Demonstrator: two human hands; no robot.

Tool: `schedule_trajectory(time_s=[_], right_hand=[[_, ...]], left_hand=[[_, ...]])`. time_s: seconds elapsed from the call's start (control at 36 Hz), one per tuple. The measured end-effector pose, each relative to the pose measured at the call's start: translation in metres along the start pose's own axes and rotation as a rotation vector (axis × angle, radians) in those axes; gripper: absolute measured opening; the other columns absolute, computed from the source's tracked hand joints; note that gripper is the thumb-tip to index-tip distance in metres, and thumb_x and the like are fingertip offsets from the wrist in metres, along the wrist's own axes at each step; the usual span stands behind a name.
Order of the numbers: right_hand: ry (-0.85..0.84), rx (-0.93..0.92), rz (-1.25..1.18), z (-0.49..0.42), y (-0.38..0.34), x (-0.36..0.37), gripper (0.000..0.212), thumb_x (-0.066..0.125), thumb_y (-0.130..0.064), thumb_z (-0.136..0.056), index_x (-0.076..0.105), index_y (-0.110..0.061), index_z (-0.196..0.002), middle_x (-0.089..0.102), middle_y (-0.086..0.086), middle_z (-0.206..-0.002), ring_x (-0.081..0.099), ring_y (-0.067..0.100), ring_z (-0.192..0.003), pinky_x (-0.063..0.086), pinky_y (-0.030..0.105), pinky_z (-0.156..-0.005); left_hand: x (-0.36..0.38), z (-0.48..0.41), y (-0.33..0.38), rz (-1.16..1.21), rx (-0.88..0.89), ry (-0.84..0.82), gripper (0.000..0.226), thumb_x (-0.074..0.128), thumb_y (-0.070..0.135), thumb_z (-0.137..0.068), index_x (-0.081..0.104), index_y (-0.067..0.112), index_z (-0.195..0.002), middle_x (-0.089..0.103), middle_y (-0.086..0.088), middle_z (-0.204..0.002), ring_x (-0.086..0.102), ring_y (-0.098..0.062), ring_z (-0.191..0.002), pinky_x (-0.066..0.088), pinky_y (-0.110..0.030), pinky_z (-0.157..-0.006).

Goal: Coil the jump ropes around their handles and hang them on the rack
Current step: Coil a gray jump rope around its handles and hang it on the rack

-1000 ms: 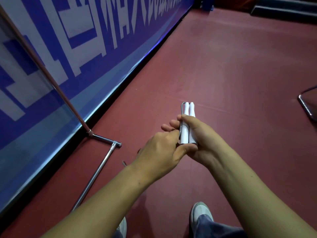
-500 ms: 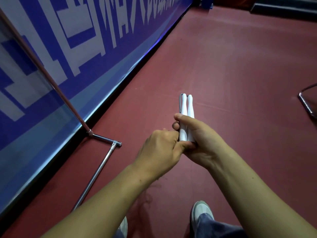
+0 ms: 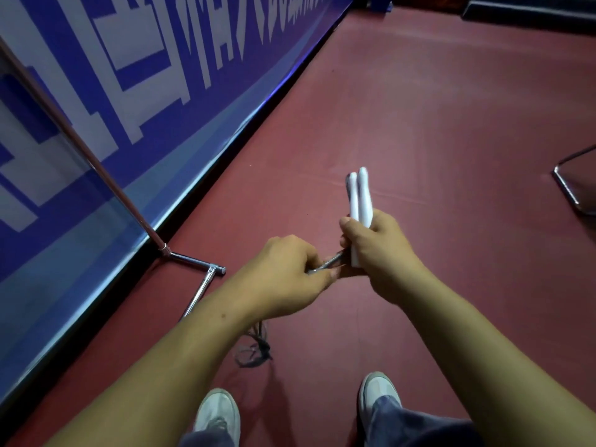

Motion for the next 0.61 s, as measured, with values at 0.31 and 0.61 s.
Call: schedule_trajectory(time_s=[0.31,0.61], right_hand=[[0.127,0.030,-0.130,-0.018,0.004,-0.041,0.009,0.049,-0.008,-0.102,0.047,-0.012,-0.094,0.041,0.007,-0.067,0.039,0.018,-0.047,0.048,0.029,-0.042],[-0.274,-0.170,0.644,0.005,0.023,-0.003,0.009,0.057,-0.017,-0.099,0.057,-0.009,-0.097,0.053,0.001,-0.069,0.052,0.025,-0.062,0.050,0.045,-0.060]], left_hand=[[0.014,0.017,-0.012,0.120,0.012,-0.253,0.043,0.048,0.043,-0.104,0.066,0.020,-0.073,0.051,0.010,-0.056,0.043,-0.006,-0.049,0.039,-0.026,-0.057],[0.014,0.003,-0.038,-0.279,-0.089,-0.139,0.045,0.061,0.049,-0.087,0.050,0.012,-0.063,0.052,-0.003,-0.061,0.055,-0.031,-0.068,0.043,-0.031,-0.058]])
Point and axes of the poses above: each hand's wrist, its own z-axis away from the middle knuckle, its own x-axis out of the palm, y = z × x, the point moved 1 cm from there along -z, towards the middle knuckle
